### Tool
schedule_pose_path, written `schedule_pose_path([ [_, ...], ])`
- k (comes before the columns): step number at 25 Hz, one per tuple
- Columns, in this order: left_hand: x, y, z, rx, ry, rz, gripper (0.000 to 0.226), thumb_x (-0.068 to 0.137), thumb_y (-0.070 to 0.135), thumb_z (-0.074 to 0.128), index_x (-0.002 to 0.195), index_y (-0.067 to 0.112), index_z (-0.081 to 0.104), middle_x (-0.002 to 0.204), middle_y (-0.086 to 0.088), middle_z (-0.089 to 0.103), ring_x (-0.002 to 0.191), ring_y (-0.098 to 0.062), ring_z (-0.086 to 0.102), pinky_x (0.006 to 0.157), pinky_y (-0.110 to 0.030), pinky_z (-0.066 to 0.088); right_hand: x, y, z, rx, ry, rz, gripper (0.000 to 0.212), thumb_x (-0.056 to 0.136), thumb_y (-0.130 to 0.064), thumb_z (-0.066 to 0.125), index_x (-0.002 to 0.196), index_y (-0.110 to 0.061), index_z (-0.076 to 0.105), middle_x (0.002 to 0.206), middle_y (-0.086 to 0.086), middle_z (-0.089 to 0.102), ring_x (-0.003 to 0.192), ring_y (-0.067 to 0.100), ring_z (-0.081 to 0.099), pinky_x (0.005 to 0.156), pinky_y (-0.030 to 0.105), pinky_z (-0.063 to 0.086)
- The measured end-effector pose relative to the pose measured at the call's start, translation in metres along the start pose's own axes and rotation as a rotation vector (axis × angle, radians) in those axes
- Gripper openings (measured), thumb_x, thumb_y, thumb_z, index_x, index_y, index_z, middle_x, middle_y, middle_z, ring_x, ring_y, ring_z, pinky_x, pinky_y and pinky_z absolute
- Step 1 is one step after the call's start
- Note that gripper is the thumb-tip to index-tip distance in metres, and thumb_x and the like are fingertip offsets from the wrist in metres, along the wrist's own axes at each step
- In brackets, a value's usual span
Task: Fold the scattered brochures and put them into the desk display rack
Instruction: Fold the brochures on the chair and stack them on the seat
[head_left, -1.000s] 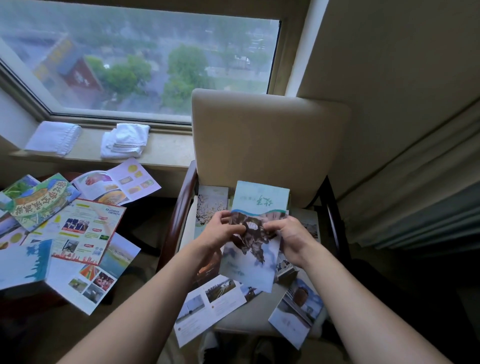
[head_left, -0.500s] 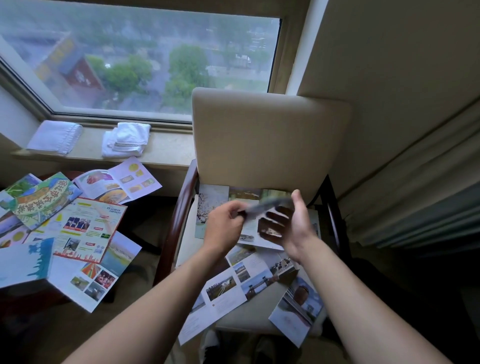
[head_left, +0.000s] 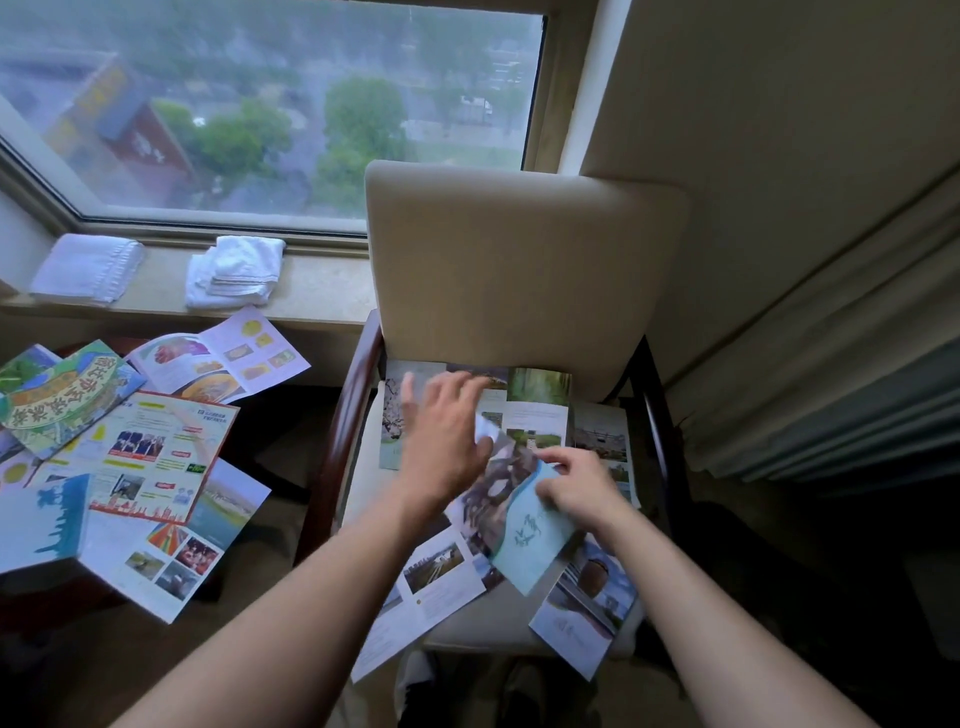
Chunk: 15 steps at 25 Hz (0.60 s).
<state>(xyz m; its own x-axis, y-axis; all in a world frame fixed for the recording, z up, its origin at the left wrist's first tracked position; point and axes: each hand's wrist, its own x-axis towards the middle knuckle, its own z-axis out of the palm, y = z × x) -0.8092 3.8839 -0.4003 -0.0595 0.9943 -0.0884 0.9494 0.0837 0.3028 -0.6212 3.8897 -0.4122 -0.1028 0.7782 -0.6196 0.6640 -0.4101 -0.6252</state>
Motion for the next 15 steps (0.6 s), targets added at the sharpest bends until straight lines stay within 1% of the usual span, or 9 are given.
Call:
schedule_pose_path([
  [1,-0.003,-0.003,0.009,-0.129,0.062,-0.201,0.078,0.08,0.041,0.07,0.148,0.027,0.034,0.153,-0.003,0.035,0.146,-0.024,0.025,0.119,-0.051,0.0,0.002,0.015,0.002,0.182,0.054,0.082,0.038,0.083,0.0,0.062,0.106,-0.03,0.068,0.112,0.007,0.072,0.089,0.024,0.072,0.073,0.041,0.063],
  [3,-0.011,0.001,0.032,-0.572,-0.12,-0.613,0.099,0.077,0.032,0.073,0.155,0.013,0.016,0.159,-0.013,0.022,0.143,-0.033,0.027,0.116,-0.047,0.024,0.004,0.041,0.005,0.545,0.1,0.228,0.036,0.085,0.004,0.06,0.105,-0.026,0.065,0.106,0.014,0.073,0.086,0.034,0.075,0.069,0.048,0.063],
  [5,-0.019,0.013,0.059,-0.913,-0.382,-0.783,0.078,0.072,0.021,0.07,0.14,-0.001,0.04,0.133,-0.023,0.052,0.109,-0.032,0.057,0.086,-0.038,0.05,0.005,0.063,0.018,0.756,0.09,0.322,0.035,0.087,0.008,0.057,0.108,-0.02,0.062,0.105,0.019,0.074,0.088,0.038,0.075,0.068,0.05,0.062],
  [6,-0.025,0.021,0.07,-0.935,-0.438,-0.767,0.055,0.073,0.017,0.069,0.123,0.0,0.055,0.113,-0.019,0.063,0.091,-0.026,0.063,0.073,-0.029,0.052,0.005,0.075,0.029,0.753,0.099,0.348,0.037,0.087,0.01,0.057,0.112,-0.016,0.061,0.108,0.021,0.073,0.091,0.04,0.073,0.073,0.052,0.062],
  [8,-0.037,0.038,0.103,-0.776,-0.43,-0.579,0.028,0.08,0.016,0.065,0.107,0.011,0.062,0.106,-0.011,0.07,0.089,-0.024,0.066,0.074,-0.027,0.054,-0.002,0.104,0.049,0.608,0.204,0.408,0.045,0.083,0.007,0.059,0.123,-0.013,0.059,0.114,0.018,0.071,0.098,0.037,0.07,0.078,0.043,0.058],
  [10,-0.051,0.053,0.135,-0.543,-0.451,-0.335,0.025,0.086,0.024,0.06,0.109,0.019,0.055,0.111,-0.01,0.07,0.101,-0.031,0.065,0.078,-0.034,0.05,-0.016,0.142,0.062,0.353,0.338,0.432,0.058,0.082,0.0,0.065,0.136,-0.018,0.053,0.122,0.009,0.07,0.105,0.031,0.066,0.078,0.028,0.047],
  [11,-0.06,0.061,0.157,-0.462,-0.486,-0.227,0.024,0.088,0.027,0.058,0.109,0.02,0.051,0.111,-0.012,0.069,0.103,-0.034,0.064,0.075,-0.035,0.047,-0.021,0.165,0.068,0.261,0.344,0.449,0.065,0.082,-0.003,0.066,0.142,-0.02,0.048,0.127,0.007,0.068,0.11,0.031,0.064,0.081,0.027,0.045],
  [13,-0.081,0.07,0.21,-0.375,-0.579,-0.097,0.026,0.09,0.028,0.055,0.113,0.018,0.049,0.113,-0.014,0.068,0.103,-0.036,0.063,0.076,-0.038,0.049,-0.026,0.213,0.084,0.143,0.315,0.524,0.075,0.084,-0.011,0.068,0.151,-0.023,0.036,0.136,0.009,0.063,0.118,0.035,0.061,0.092,0.035,0.048],
  [15,-0.096,0.077,0.258,-0.341,-0.671,-0.061,0.03,0.092,0.026,0.055,0.119,0.015,0.048,0.117,-0.016,0.064,0.105,-0.034,0.062,0.085,-0.041,0.051,-0.025,0.254,0.097,0.062,0.311,0.582,0.081,0.085,-0.016,0.07,0.155,-0.025,0.028,0.137,0.011,0.062,0.119,0.038,0.06,0.093,0.04,0.046],
])
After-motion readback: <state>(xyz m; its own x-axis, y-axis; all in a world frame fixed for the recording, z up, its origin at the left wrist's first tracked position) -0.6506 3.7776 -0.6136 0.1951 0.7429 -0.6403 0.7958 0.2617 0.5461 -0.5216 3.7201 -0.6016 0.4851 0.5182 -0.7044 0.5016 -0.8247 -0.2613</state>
